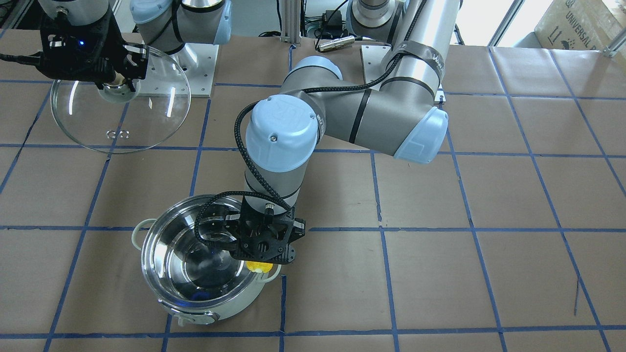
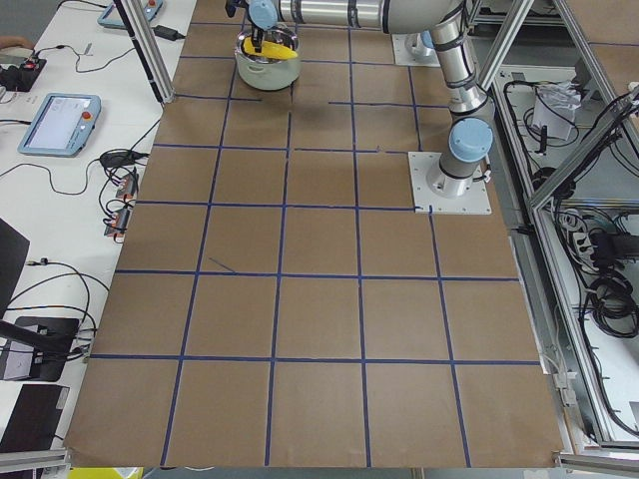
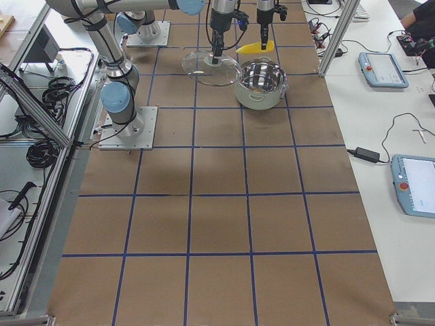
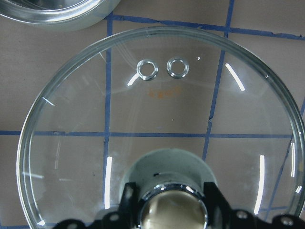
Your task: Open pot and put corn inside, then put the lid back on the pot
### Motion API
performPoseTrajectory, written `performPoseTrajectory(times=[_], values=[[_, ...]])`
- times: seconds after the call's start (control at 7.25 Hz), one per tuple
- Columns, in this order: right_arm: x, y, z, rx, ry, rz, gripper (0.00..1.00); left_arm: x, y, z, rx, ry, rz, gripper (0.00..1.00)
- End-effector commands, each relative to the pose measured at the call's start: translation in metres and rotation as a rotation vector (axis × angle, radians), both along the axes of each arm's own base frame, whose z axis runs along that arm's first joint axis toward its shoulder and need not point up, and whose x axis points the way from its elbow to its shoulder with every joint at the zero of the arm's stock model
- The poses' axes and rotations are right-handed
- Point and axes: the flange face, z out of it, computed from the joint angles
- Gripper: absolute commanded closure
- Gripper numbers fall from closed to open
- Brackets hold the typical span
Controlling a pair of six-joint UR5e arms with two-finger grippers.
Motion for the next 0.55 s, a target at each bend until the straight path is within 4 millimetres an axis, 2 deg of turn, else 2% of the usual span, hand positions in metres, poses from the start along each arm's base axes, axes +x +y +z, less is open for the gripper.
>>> performPoseTrajectory(times=[0.0,0.14,0.28,0.41], values=[[0.0,0.0,0.0,0.002,-0.002,-0.003,0.87,-0.038,-0.011,-0.002,-0.019,0.025,0.052,0.8],[0.0,0.0,0.0,0.002,-0.002,-0.001,0.87,-0.053,-0.019,-0.007,-0.028,0.034,0.06,0.8],[0.0,0.0,0.0,0.003,-0.002,0.0,0.87,-0.064,-0.031,-0.012,-0.04,0.037,0.056,0.75],[0.0,0.0,0.0,0.003,-0.002,0.0,0.87,-0.07,-0.031,-0.022,-0.032,0.018,0.047,0.14]])
